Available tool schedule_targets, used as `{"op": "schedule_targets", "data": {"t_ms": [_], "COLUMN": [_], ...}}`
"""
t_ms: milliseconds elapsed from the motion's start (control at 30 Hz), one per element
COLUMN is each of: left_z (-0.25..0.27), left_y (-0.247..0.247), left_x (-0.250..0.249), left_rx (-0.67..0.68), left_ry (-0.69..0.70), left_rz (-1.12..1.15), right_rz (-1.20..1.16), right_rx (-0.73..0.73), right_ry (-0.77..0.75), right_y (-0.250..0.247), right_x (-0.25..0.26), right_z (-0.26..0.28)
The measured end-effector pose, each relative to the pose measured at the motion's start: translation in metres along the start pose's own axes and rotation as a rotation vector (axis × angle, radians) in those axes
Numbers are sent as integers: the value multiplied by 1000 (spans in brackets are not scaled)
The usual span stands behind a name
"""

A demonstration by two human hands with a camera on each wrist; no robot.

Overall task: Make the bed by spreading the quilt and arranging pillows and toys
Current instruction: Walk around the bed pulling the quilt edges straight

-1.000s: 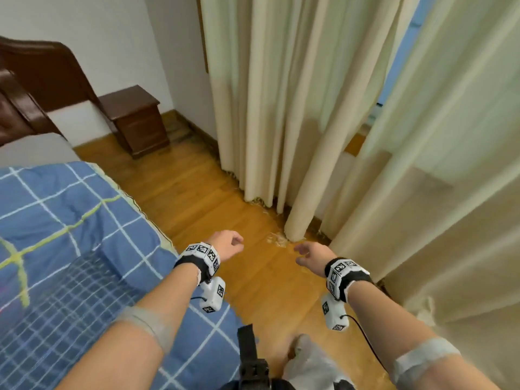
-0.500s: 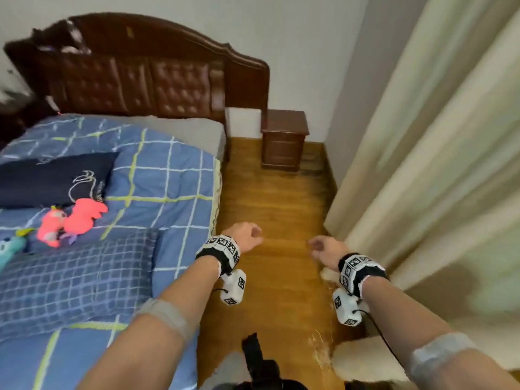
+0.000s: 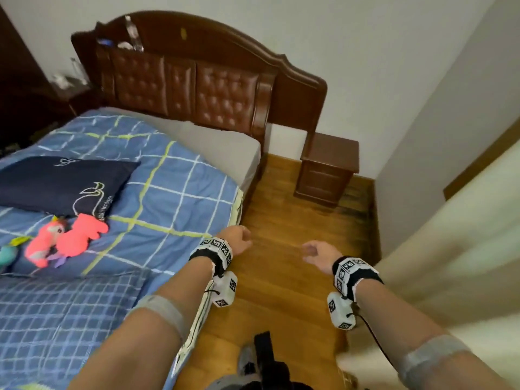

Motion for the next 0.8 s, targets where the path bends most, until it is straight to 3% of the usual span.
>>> {"op": "schedule_targets", "data": {"t_ms": [100,233,367,533,667,800], "left_z": [-72,-159,-246,-342,-380,-389], "left_y": [-41,-88,-126,-183,-220,-243], "left_x": [-16,-13,28,94,126,163], "left_rx": [-26,-36,-67,-180,-273,-342], "left_ry": [3,-29,-125,-360,-558,-736], "left_rz": [-21,-8,12,84,215,323], "right_rz": [-16,-15,4,76,221,367], "right_rx": [-75,-6,43,122,262,375], "right_ry": [16,-15,-106,-268,-378,-459], "right_y": [-58,-103,-139,-185,-208,-205], "right_x": [11,39,83,165,245,322], "right_z": [-60,-147,-257,-414,-516,-575]}}
Point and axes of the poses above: each hand's wrist, its own z-axis away from the middle knuckle, its own y-axis out of the palm, x = y × z, the point moved 7 cm from there along -z, towards the middle knuckle, and after that the axes turned 6 degrees about y, right-handed, at the moved point
